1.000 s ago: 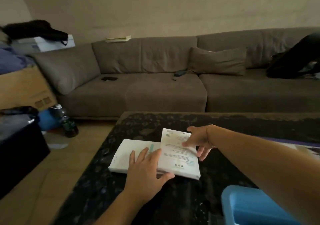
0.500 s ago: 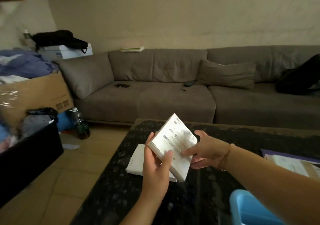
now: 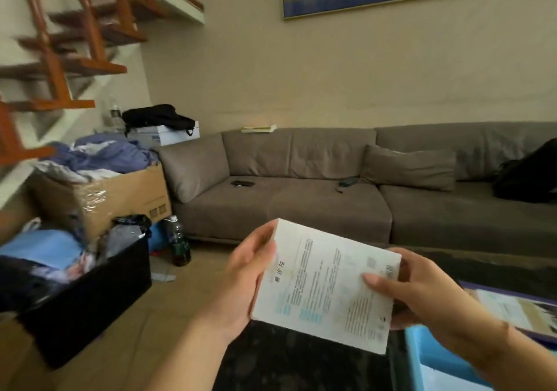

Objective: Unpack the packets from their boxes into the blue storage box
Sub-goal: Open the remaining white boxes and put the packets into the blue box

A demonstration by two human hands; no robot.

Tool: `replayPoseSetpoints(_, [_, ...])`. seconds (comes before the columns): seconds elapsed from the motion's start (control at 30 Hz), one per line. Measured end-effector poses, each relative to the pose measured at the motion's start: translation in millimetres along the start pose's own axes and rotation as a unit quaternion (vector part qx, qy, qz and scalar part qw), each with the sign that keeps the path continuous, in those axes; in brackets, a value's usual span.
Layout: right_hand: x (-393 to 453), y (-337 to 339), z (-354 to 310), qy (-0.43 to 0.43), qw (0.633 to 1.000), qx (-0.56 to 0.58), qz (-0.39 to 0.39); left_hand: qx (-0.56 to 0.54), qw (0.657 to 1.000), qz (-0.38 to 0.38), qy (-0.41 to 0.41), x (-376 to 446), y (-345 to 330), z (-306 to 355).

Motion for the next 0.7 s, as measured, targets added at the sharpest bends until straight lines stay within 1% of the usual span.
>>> replayPoseSetpoints(0.03, [-6, -2, 4, -0.002, 0.999, 0.042, -0.001, -0.057, 0.998, 0.014, -0.022, -6, 3, 7])
replayPoseSetpoints(0.1, [-20, -14, 12, -0.015, 0.989, 0.146, -0.008, -0.189, 0.98, 0.036, -0.058, -20, 1, 7])
replayPoseSetpoints(0.13, [-25, -24, 14, -0.024, 0.979, 0.203, -0.015, -0.234, 0.969, 0.049, -0.064, -29, -4, 0])
replayPoseSetpoints(0.17, [-29, -35, 19, -0.03, 0.965, 0.259, -0.017, -0.247, 0.965, 0.067, -0.05, -36, -9, -12])
replayPoseSetpoints(0.2, [-33, -48, 21, -0.034, 0.951, 0.305, -0.023, -0.233, 0.97, 0.067, -0.021, -44, -23, -25])
replayPoseSetpoints(0.23, [-36, -61, 22, -0.034, 0.942, 0.334, -0.028, -0.197, 0.979, 0.046, 0.006, -49, -38, -36])
replayPoseSetpoints(0.27, [-39, -73, 24, -0.028, 0.937, 0.347, -0.024, -0.146, 0.989, 0.024, 0.018, -54, -53, -43])
replayPoseSetpoints(0.3, [-43, -77, 29, -0.02, 0.942, 0.335, -0.002, -0.098, 0.995, 0.024, 0.016, -61, -63, -46])
replayPoseSetpoints(0.33, [-48, -78, 34, -0.011, 0.954, 0.299, 0.033, -0.049, 0.998, 0.031, 0.011, -69, -66, -50])
replayPoseSetpoints(0.37, [-53, -76, 38, -0.002, 0.967, 0.245, 0.067, -0.034, 0.999, 0.042, -0.001, -76, -63, -52])
replayPoseSetpoints(0.43, [-62, -65, 36, 0.027, 0.986, 0.123, 0.113, -0.05, 0.997, 0.06, 0.002, -83, -56, -53])
replayPoseSetpoints(0.47, [-68, -53, 27, 0.064, 0.986, 0.054, 0.145, -0.032, 0.999, 0.038, 0.005, -86, -54, -53])
replayPoseSetpoints(0.5, [-77, -38, 16, 0.111, 0.976, -0.027, 0.184, -0.02, 1.0, 0.004, 0.006, -86, -50, -54])
replayPoseSetpoints(0.53, [-85, -25, 0, 0.162, 0.955, -0.119, 0.217, -0.017, 0.999, -0.021, 0.017, -88, -48, -55])
replayPoseSetpoints(0.57, [-93, -20, -20, 0.201, 0.929, -0.211, 0.228, -0.024, 0.998, -0.052, 0.02, -91, -51, -51])
replayPoseSetpoints(0.6, [-99, -19, -39, 0.239, 0.892, -0.3, 0.238, -0.024, 0.998, -0.062, 0.017, -93, -53, -48])
replayPoseSetpoints(0.63, [-107, -23, -59, 0.278, 0.847, -0.379, 0.25, -0.014, 0.997, -0.078, 0.02, -93, -57, -43])
replayPoseSetpoints(0.67, [-113, -30, -75, 0.318, 0.803, -0.435, 0.255, -0.01, 0.994, -0.103, 0.029, -92, -66, -43])
replayPoseSetpoints(0.7, [-117, -39, -89, 0.348, 0.77, -0.473, 0.251, -0.017, 0.993, -0.112, 0.035, -92, -69, -47])
Point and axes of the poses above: each hand's wrist, its own x-axis towards the middle knuckle, its own y-axis out of the back of the hand, z = x × y, the point moved 10 cm from there along x, towards the middle knuckle, and after that the axes turned 14 degrees about -z, right-handed, at the moved point
